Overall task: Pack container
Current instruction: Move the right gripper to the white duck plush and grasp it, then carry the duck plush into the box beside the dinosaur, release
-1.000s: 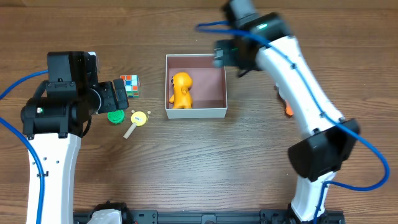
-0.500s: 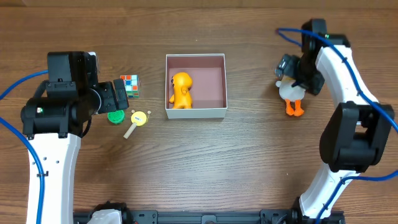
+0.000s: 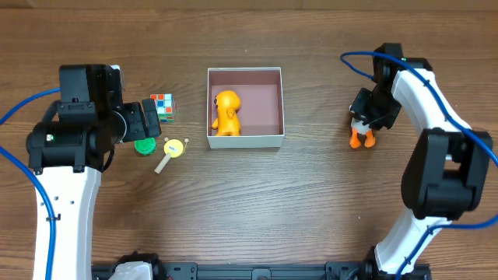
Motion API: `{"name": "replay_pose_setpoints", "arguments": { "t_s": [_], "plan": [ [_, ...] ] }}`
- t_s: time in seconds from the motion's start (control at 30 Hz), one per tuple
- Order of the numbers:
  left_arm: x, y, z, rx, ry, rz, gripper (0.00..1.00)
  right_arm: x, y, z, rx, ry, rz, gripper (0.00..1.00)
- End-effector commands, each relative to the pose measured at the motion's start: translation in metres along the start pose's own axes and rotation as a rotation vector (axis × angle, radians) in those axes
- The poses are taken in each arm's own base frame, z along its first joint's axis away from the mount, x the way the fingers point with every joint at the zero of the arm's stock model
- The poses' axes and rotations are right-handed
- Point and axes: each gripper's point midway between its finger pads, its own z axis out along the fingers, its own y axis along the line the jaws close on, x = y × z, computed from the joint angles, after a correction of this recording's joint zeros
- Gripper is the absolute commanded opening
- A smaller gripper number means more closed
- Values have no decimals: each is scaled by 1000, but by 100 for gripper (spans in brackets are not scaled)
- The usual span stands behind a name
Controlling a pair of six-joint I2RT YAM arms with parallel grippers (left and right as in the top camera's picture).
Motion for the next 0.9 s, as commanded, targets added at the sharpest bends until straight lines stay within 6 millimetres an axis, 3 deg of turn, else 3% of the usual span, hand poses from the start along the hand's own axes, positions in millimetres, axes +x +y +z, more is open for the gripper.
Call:
{"name": "replay_pose_setpoints", "arguments": {
  "t_s": [0.0, 0.13, 0.23, 0.33, 0.43, 0.53, 0.63, 0.7, 0.77, 0.87],
  "plan": [
    [-7, -1, -4, -3, -21, 24, 100, -1, 34, -115, -147, -241, -67, 25],
    [-7, -1, -4, -3, -20, 24, 100, 55, 76, -187, -295, -355, -224, 25],
    [-7, -1, -4, -3, -21, 24, 100, 94, 116, -214, -401, -405, -347, 25],
    [-7, -1, -4, -3, -21, 24, 100, 125, 166, -216, -477, -425, -483, 25],
    [-7, -1, -4, -3, -20, 24, 100, 136, 204, -190, -448, -434, -554, 25],
    [-7, -1, -4, -3, -21, 24, 100, 129, 224, -136, -346, -393, -571, 25],
    [-7, -1, -4, -3, -21, 23, 100, 116, 227, -78, -232, -334, -561, 25],
    [-7, -1, -4, -3, -21, 24, 100, 110, 225, -54, -190, -301, -552, 25],
    [-7, -1, -4, -3, -21, 24, 100, 110, 224, -38, -163, -276, -559, 32],
    [-7, -1, -4, -3, -20, 24, 100, 116, 227, -38, -160, -277, -599, 57]
  ]
}}
